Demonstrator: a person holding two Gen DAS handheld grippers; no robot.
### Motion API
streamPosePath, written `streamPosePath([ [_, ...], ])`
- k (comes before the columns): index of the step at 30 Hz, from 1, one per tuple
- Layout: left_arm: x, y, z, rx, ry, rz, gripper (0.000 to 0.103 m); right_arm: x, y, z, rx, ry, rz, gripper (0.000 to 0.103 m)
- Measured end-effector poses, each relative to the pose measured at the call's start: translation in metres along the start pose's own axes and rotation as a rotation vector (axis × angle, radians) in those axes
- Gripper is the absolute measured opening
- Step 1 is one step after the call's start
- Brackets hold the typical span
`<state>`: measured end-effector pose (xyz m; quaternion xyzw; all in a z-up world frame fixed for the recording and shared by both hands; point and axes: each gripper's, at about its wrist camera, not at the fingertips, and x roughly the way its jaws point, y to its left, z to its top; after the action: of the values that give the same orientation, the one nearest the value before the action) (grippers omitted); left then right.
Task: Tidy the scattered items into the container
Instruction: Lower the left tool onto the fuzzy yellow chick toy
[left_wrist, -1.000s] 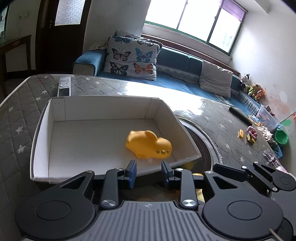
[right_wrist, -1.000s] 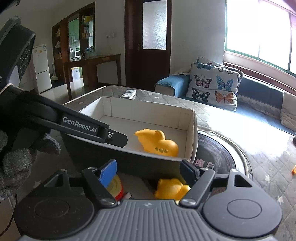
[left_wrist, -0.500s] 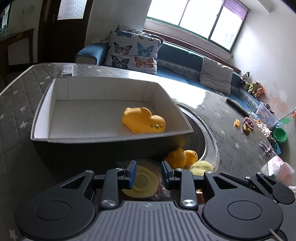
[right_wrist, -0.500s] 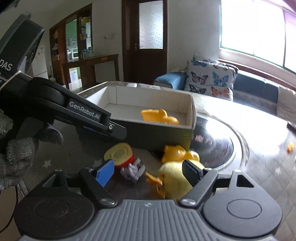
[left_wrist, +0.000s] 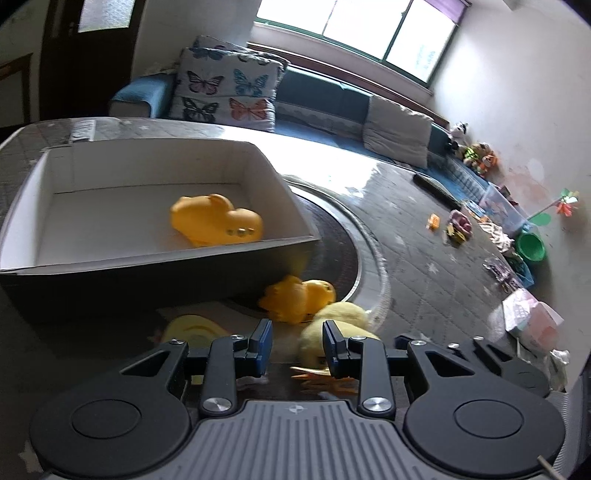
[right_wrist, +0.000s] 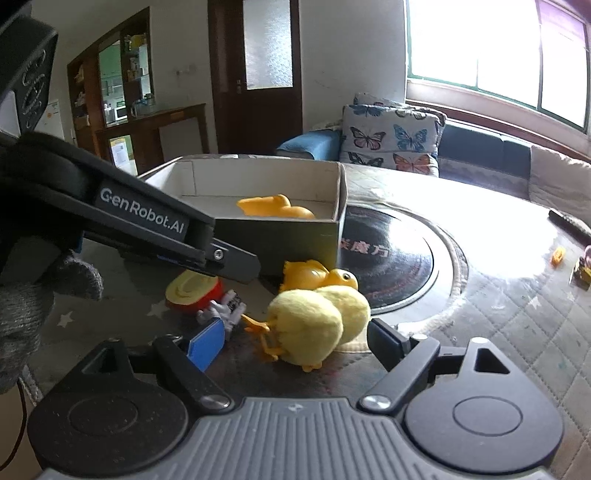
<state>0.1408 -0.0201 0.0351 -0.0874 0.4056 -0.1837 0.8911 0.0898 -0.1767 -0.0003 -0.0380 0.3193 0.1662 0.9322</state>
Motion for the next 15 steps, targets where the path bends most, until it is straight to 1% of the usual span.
streamPosePath([
  [5, 0.011, -0.009, 0.003, 0.013, 0.021, -0.017, 0.033, 0.005, -0.001, -0.003, 0.018, 0.011, 0.007, 0.086],
  [8, 0.018, -0.010, 0.007, 0.014, 0.033, -0.022, 0.033, 0.008, -0.001, -0.003, 0.024, 0.015, 0.011, 0.084],
  [13, 0.029, -0.012, 0.013, 0.019, 0.054, -0.036, 0.034, 0.011, 0.001, -0.002, 0.026, 0.022, 0.016, 0.077],
  [15, 0.033, -0.013, 0.015, 0.022, 0.065, -0.036, 0.034, 0.012, 0.000, -0.003, 0.031, 0.026, 0.017, 0.075],
])
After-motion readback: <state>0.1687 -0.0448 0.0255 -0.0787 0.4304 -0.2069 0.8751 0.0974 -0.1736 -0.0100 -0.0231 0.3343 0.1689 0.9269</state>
